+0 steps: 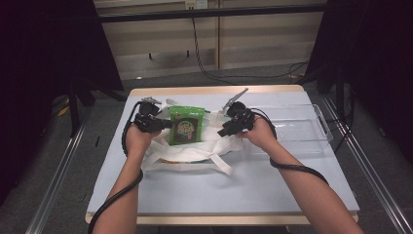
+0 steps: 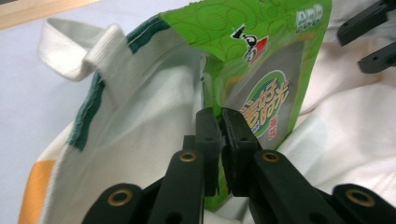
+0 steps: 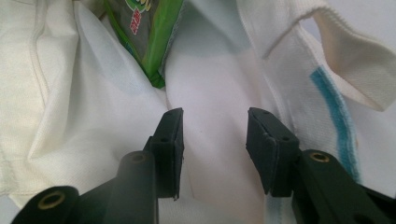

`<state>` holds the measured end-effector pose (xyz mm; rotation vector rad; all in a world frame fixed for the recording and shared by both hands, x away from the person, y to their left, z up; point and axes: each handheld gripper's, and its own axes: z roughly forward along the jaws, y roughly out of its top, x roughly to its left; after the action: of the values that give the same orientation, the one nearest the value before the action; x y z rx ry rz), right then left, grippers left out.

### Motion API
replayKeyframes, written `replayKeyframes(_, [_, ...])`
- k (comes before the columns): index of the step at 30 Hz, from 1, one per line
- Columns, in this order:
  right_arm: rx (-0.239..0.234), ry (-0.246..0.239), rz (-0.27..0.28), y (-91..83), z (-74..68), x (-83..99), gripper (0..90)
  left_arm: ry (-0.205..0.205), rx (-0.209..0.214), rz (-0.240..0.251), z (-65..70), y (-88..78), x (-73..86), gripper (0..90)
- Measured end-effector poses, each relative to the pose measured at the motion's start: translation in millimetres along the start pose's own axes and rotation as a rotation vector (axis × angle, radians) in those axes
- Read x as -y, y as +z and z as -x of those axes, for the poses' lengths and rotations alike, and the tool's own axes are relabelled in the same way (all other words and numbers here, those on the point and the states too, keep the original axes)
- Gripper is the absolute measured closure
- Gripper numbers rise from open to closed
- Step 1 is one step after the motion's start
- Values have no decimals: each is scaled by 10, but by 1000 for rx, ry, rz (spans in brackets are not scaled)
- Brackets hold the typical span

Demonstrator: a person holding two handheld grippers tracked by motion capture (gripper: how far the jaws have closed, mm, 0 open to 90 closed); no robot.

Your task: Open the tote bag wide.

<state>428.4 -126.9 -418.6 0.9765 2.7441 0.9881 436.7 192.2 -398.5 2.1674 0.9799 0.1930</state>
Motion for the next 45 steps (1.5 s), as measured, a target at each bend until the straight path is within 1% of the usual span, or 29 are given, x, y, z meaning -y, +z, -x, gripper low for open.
replayKeyframes(1, [0, 0, 0, 0, 0, 0, 557, 5, -4, 0, 9, -3, -5, 871])
replayKeyframes(2, [0, 1, 1, -2, -3, 0, 547, 19, 4, -5, 33, -24, -25, 878])
replayKeyframes(4, [-6, -5, 7, -8, -2, -1, 532, 28, 1, -9, 53, -34, -34, 881])
replayKeyframes(5, [-9, -7, 11, -14, -2, -2, 527, 29, -3, -1, 79, -39, -39, 883])
replayKeyframes(6, [-9, -7, 11, -14, -2, -2, 527, 41, 4, 0, 95, -52, -45, 883])
replayKeyframes(7, [-11, -5, 11, -23, -5, -4, 524, 67, 6, -12, 105, -70, -52, 883])
replayKeyframes(9, [-11, -8, 18, -42, -9, -10, 512, 77, 8, 4, 164, -87, -61, 883])
replayKeyframes(11, [-13, -11, 21, -59, -14, -16, 492, 102, 5, 7, 233, -107, -77, 884])
replayKeyframes(13, [-18, -33, 36, -87, -18, -34, 469, 128, 5, 12, 289, -126, -94, 884])
replayKeyframes(15, [-22, -38, 44, -100, -27, -50, 445, 131, 11, 7, 310, -130, -102, 884])
replayKeyframes(17, [-19, -48, 49, -111, -35, -64, 429, 145, 10, 16, 352, -135, -117, 883])
replayKeyframes(18, [-21, -50, 58, -114, -42, -70, 418, 152, 12, 10, 377, -138, -126, 883])
replayKeyframes(19, [-22, -68, 60, -121, -43, -85, 407, 149, 13, 21, 393, -132, -128, 882])
replayKeyframes(20, [-20, -80, 67, -118, -47, -103, 392, 166, 17, 14, 399, -139, -139, 881])
replayKeyframes(22, [-30, -76, 69, -116, -48, -113, 392, 171, 20, 19, 440, -137, -149, 881])
replayKeyframes(23, [-35, -82, 69, -114, -52, -129, 392, 183, 13, 16, 450, -141, -156, 881])
replayKeyframes(24, [-27, -97, 72, -108, -62, -150, 387, 186, 19, 22, 468, -138, -161, 880])
replayKeyframes(26, [-33, -105, 77, -96, -65, -176, 380, 193, 28, 24, 491, -136, -177, 880])
replayKeyframes(28, [-34, -114, 78, -97, -63, -187, 378, 211, 31, 14, 503, -139, -193, 879])
replayKeyframes(29, [-33, -122, 83, -95, -62, -206, 371, 195, 39, 24, 513, -132, -193, 878])
replayKeyframes(30, [-37, -132, 85, -102, -56, -216, 372, 201, 44, 26, 514, -130, -197, 878])
replayKeyframes(31, [-37, -132, 85, -102, -56, -216, 372, 204, 37, 18, 522, -133, -205, 878])
replayKeyframes(32, [-31, -140, 96, -105, -61, -225, 363, 199, 41, 23, 531, -131, -208, 878])
replayKeyframes(33, [-26, -150, 94, -109, -57, -230, 363, 211, 33, 21, 535, -135, -215, 877])
replayKeyframes(34, [-29, -147, 88, -107, -53, -231, 364, 212, 41, 18, 539, -132, -219, 877])
replayKeyframes(39, [-44, -143, 75, -91, -62, -208, 389, 210, 39, 19, 540, -125, -228, 876])
replayKeyframes(42, [-42, -159, 64, -89, -97, -178, 412, 216, 46, 16, 547, -129, -226, 875])
replayKeyframes(43, [-36, -170, 67, -91, -96, -168, 408, 220, 42, 17, 555, -130, -228, 875])
replayKeyframes(45, [-32, -153, 85, -105, -78, -155, 377, 214, 47, 23, 567, -123, -228, 872])
